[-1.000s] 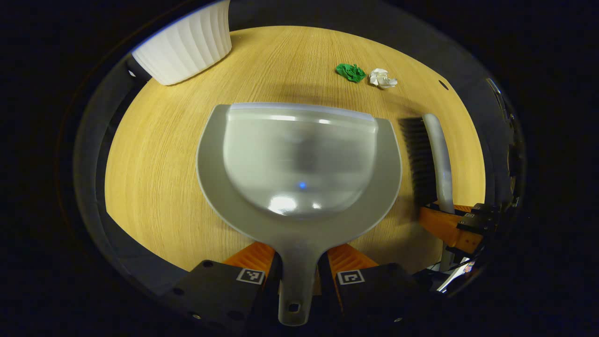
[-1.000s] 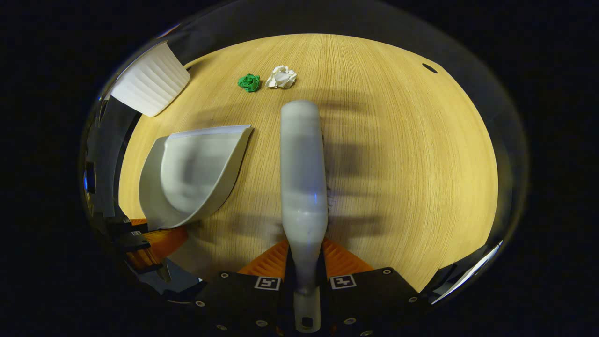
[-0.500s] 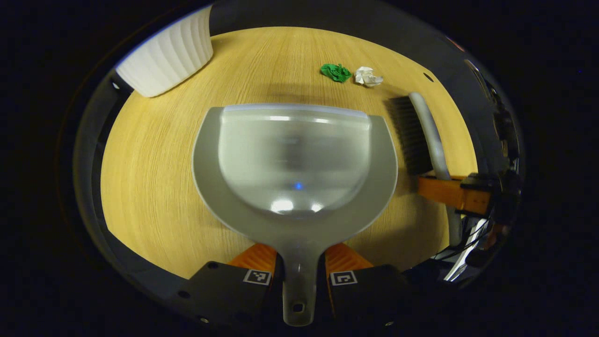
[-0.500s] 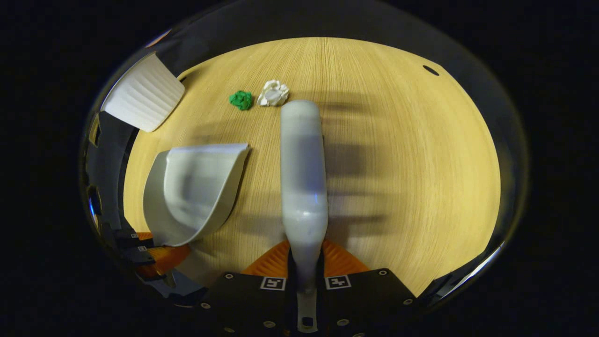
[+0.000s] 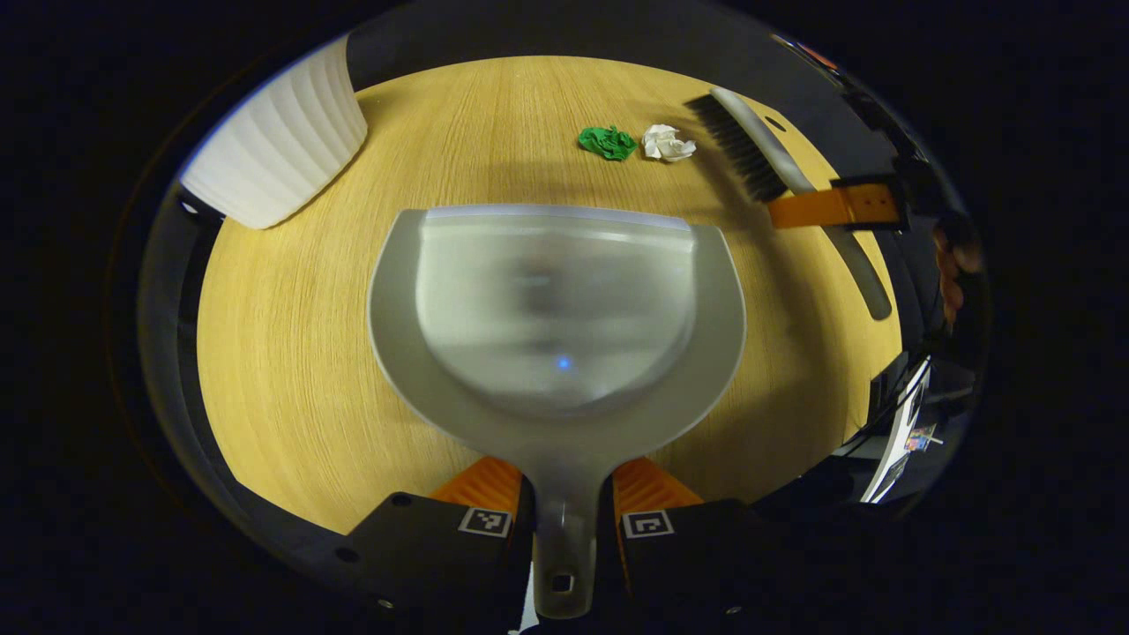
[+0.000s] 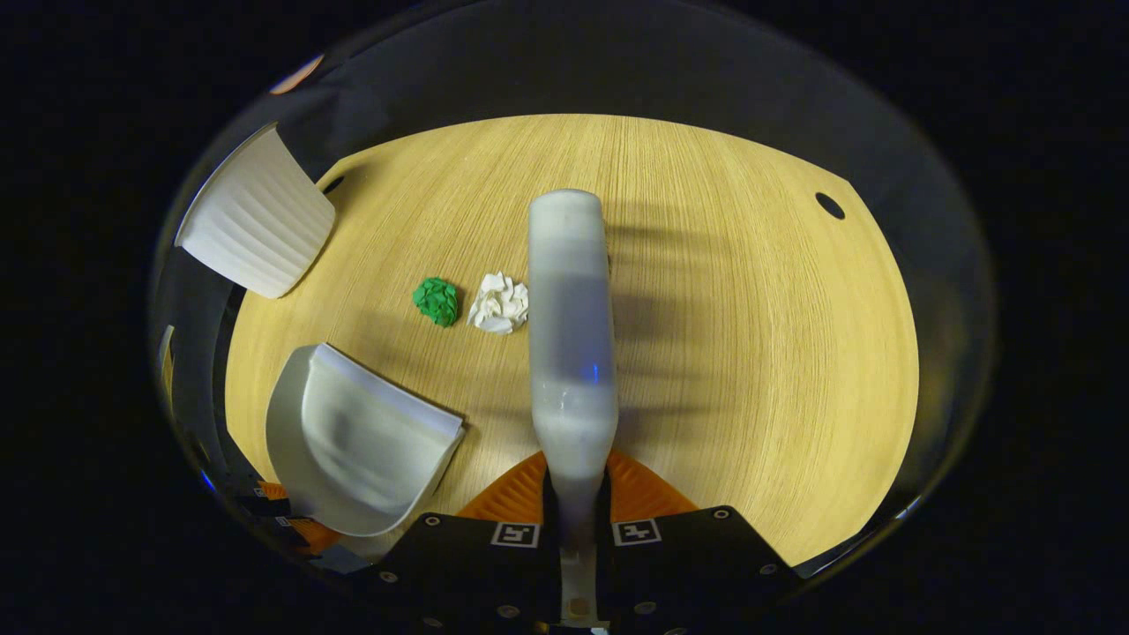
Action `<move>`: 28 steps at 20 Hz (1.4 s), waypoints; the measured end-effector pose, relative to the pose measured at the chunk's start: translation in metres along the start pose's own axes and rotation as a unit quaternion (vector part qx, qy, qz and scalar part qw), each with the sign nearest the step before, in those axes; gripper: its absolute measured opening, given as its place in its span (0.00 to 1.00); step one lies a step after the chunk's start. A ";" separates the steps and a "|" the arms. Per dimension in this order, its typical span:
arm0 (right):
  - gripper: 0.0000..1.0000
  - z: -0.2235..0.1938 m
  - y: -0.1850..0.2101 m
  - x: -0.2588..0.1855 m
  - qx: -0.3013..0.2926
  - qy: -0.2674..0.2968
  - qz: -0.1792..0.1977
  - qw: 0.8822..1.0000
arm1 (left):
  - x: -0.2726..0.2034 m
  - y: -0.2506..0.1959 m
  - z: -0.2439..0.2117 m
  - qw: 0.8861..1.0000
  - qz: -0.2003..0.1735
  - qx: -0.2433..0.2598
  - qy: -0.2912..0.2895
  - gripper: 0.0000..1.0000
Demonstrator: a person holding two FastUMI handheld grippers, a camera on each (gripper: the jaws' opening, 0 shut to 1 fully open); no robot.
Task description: Pick up the small broom and dustpan from the desktop, sweep the trash into the dustpan with the broom, and then empty the trash into the garbage bin.
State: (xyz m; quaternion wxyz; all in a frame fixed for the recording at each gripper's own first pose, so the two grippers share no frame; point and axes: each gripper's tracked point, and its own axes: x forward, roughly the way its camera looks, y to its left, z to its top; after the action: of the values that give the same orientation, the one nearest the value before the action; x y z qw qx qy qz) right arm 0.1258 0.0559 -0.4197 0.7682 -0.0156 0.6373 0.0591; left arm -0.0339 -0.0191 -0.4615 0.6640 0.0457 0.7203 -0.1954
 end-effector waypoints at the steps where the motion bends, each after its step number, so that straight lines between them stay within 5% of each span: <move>1: 0.15 0.008 0.000 0.003 -0.009 0.001 0.000 1.000 | 0.000 0.001 0.000 1.000 -0.004 0.007 0.003 0.31; 7: 0.15 0.064 -0.015 0.028 -0.076 -0.011 -0.015 0.997 | -0.001 0.010 0.005 0.999 -0.009 0.046 0.018 0.30; 13: 0.15 0.059 0.006 0.050 -0.157 0.032 0.036 0.986 | 0.001 0.021 0.013 0.996 -0.007 0.087 0.029 0.30; 21: 0.15 0.035 0.040 0.050 -0.334 0.062 0.108 0.934 | -0.001 0.028 0.021 0.991 -0.008 0.128 0.037 0.30; 28: 0.15 0.056 0.029 0.040 -0.382 0.083 0.113 0.914 | -0.002 0.030 0.017 0.991 -0.008 0.126 0.039 0.30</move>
State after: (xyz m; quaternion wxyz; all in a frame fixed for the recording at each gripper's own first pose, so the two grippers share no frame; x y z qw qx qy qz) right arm 0.1841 0.0935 -0.4472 0.6361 -0.2405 0.6253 0.3828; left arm -0.0081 0.0033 -0.4670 0.6224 0.1305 0.7161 -0.2878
